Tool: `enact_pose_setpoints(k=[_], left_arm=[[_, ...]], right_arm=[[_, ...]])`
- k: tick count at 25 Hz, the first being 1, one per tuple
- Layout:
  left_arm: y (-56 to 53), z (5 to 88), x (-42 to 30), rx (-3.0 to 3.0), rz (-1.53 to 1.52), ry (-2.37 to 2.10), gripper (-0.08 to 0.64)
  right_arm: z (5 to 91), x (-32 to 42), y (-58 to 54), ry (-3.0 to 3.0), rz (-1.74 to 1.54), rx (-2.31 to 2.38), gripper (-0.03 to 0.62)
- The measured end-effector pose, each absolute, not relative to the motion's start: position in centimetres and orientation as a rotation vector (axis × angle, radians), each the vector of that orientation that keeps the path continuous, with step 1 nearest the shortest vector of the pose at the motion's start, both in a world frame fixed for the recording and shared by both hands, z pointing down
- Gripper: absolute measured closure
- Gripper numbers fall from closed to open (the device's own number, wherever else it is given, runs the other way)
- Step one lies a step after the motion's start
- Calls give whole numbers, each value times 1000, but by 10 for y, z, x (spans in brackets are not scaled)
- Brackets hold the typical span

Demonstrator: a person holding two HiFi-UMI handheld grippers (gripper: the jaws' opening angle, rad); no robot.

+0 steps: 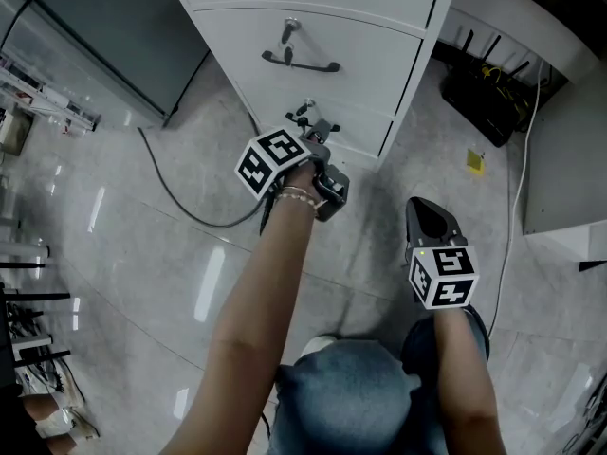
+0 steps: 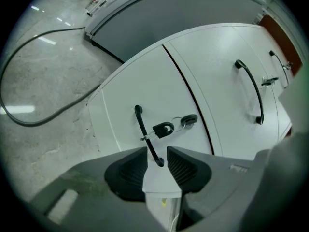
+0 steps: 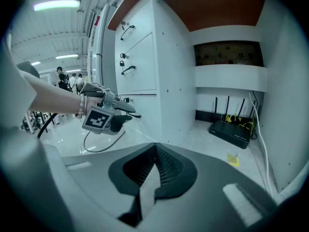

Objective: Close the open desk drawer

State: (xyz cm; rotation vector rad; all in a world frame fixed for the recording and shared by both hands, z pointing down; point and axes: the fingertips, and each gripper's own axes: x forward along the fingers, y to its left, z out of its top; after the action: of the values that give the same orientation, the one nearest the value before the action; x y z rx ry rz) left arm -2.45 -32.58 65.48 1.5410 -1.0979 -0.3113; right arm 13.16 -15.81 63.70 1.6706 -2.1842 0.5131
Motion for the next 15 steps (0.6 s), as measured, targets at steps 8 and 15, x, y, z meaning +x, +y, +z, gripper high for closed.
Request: enact_pose_setpoints(k=[8, 15], left_arm=[[-305, 645, -44, 1507, -295, -1155, 454], [-291, 623, -64, 1535, -291, -1204, 561]], right_arm=[[619, 123, -155, -2237, 476, 1666, 594], [605, 120, -150, -2278, 448, 1652, 593]])
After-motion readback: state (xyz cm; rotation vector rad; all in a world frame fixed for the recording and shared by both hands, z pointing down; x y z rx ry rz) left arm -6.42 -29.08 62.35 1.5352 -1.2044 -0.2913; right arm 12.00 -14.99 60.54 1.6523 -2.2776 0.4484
